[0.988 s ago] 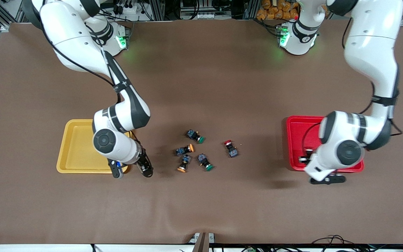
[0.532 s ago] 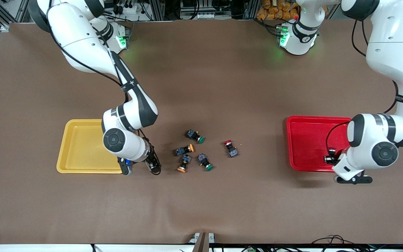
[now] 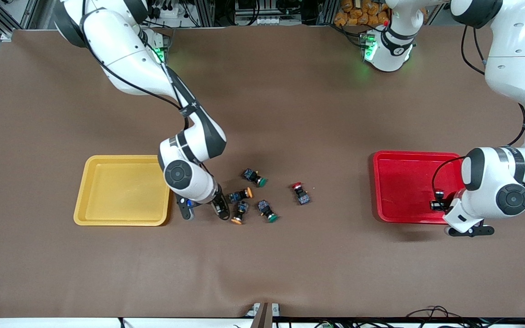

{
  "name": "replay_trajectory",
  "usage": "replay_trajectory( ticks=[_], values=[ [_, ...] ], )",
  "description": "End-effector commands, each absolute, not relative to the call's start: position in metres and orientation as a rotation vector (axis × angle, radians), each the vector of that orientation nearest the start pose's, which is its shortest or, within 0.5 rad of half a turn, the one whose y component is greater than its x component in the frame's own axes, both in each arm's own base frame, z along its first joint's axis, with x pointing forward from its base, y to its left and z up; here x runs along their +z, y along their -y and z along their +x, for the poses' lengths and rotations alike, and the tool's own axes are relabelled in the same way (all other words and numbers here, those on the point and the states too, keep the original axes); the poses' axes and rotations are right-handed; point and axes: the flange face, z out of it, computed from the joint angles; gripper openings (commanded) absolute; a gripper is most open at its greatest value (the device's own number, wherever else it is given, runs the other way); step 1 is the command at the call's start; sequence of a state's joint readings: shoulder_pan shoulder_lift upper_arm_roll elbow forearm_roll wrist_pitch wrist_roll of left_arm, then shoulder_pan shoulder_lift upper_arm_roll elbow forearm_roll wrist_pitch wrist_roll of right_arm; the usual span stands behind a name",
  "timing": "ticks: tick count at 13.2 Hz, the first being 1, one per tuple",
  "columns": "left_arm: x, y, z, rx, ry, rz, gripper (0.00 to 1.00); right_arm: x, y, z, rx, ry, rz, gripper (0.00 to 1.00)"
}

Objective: Place red and yellow buttons in trays
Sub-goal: 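Release the red button in the tray while the right gripper grasps a yellow button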

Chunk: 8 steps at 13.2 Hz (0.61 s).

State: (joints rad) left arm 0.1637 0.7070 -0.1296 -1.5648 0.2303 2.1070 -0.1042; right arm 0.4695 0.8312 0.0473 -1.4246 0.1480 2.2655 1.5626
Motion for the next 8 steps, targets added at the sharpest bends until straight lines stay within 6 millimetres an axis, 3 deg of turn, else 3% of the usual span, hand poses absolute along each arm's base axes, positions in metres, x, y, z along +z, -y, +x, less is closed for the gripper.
replay_trajectory(
  ticks=[1,3,4,5,6,7,8],
  values=[
    [0.23,-0.032,0.684,0.201,0.006,-3.011,0.98,0.2,-0.366,0.635,0.212,-1.684,-2.525,1.0],
    [0.24,-0.014,0.687,0.177,0.003,-3.034,1.0,0.19,-0.373,0.629,0.218,-1.676,-2.542,0.99],
    [0.247,-0.003,0.689,0.157,0.02,-3.048,1.0,0.187,-0.376,0.628,0.212,-1.668,-2.539,0.89],
    [0.256,0.01,0.69,0.134,0.061,-3.052,1.0,0.184,-0.383,0.625,0.208,-1.657,-2.544,0.79],
    [0.261,0.029,0.69,0.12,0.095,-3.063,1.0,0.184,-0.385,0.624,0.207,-1.65,-2.547,0.61],
    [0.266,0.043,0.69,0.109,0.136,-3.068,1.0,0.181,-0.385,0.623,0.208,-1.65,-2.549,0.53],
    [0.267,0.064,0.689,0.102,0.189,-3.067,1.0,0.18,-0.386,0.622,0.208,-1.645,-2.552,0.35]
  ],
)
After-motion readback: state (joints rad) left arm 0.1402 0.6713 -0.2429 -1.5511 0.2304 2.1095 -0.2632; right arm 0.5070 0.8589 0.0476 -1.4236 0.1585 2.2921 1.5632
